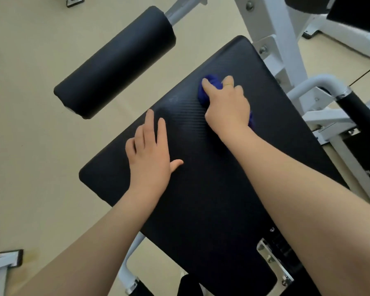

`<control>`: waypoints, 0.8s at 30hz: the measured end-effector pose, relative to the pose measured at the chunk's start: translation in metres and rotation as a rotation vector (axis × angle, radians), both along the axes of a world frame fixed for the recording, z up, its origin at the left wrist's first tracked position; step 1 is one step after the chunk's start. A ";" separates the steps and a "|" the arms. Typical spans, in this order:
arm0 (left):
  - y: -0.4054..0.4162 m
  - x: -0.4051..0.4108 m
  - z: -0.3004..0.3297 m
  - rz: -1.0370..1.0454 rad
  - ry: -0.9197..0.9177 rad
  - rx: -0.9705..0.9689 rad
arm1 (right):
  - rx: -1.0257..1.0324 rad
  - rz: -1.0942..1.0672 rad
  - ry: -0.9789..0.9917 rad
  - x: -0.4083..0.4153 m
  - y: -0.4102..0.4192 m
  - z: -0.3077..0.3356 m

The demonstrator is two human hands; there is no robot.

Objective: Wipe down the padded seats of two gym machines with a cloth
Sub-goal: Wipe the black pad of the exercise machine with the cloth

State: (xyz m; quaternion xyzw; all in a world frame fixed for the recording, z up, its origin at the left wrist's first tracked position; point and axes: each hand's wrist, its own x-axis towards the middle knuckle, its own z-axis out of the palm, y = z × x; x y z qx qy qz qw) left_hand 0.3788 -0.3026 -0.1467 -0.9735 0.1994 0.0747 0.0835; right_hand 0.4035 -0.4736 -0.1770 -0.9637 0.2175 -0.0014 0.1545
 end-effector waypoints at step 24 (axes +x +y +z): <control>0.006 -0.001 -0.018 0.031 0.023 -0.065 | -0.128 0.174 -0.074 -0.017 0.006 -0.013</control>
